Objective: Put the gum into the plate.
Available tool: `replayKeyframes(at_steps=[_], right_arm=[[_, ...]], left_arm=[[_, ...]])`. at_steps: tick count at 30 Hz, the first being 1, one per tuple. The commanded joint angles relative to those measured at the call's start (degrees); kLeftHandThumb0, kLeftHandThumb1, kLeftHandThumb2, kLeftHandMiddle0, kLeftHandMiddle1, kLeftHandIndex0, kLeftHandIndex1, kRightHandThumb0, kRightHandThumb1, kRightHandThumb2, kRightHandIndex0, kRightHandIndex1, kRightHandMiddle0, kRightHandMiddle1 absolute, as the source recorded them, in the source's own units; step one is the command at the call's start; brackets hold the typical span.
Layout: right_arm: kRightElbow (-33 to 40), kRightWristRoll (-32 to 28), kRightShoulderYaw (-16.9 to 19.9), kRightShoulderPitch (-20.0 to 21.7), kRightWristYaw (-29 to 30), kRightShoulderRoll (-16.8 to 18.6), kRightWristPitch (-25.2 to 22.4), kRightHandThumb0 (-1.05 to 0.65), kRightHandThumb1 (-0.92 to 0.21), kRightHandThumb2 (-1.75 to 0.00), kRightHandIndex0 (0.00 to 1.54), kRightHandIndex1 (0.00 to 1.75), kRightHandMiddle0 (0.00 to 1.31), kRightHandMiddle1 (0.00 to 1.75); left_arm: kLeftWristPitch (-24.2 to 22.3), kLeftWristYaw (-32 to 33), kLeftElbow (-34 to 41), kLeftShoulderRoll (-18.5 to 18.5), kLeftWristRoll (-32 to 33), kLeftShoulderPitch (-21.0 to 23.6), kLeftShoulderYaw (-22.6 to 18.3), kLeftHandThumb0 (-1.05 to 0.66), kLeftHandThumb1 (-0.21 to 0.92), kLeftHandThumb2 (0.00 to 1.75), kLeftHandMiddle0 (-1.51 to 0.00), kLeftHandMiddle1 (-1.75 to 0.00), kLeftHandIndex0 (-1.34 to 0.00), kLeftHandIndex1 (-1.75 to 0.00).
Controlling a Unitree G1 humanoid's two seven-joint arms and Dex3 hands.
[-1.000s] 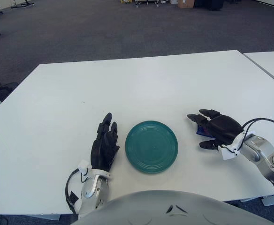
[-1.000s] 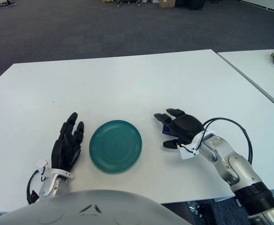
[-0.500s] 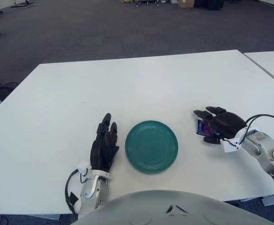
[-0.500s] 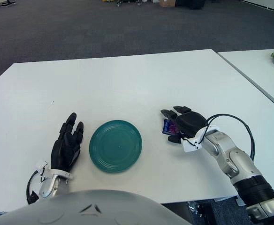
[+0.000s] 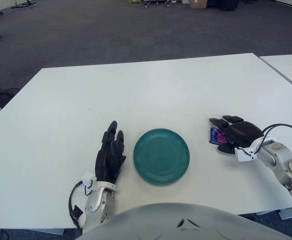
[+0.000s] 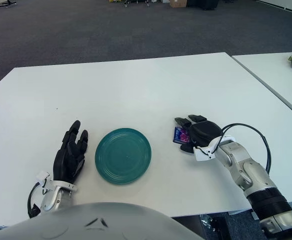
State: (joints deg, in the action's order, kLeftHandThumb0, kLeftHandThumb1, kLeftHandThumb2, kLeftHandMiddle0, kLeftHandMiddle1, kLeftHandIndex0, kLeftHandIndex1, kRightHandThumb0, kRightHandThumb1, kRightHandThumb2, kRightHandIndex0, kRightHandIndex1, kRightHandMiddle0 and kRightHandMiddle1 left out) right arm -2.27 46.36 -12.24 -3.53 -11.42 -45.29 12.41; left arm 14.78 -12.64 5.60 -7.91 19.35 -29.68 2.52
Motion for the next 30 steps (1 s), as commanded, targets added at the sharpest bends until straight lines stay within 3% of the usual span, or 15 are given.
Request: replayKeyframes(at_steps=[1, 18, 30], right_arm=[[-0.32, 0.29, 0.5, 0.94, 0.8, 0.78, -1.37, -1.05, -0.92, -0.78, 0.11, 0.0, 0.0, 0.14], [-0.34, 3.55, -0.63, -1.44, 4.9, 2.13, -5.69, -1.05, -0.92, -0.72, 0.15, 0.01, 0.0, 0.22], [0.2, 9.81, -2.33, -2.22, 8.62, -0.48, -5.05, -0.99, -0.92, -0.66, 0.23, 0.04, 0.0, 0.3]], left_arm=[[-1.03, -0.28, -0.86, 0.66, 0.36, -0.3, -0.64, -1.05, 0.92, 0.71, -0.02, 0.0, 0.0, -0.24], [-1.33, -0.18, -0.55, 1.55, 0.3, -0.19, -0.9, -1.05, 0.92, 0.7, -0.02, 0.0, 0.0, -0.26], [-1.24, 0.21, -0.38, 1.56, -0.3, -0.13, -1.05, -1.05, 0.92, 0.71, -0.03, 0.0, 0.0, -0.3]])
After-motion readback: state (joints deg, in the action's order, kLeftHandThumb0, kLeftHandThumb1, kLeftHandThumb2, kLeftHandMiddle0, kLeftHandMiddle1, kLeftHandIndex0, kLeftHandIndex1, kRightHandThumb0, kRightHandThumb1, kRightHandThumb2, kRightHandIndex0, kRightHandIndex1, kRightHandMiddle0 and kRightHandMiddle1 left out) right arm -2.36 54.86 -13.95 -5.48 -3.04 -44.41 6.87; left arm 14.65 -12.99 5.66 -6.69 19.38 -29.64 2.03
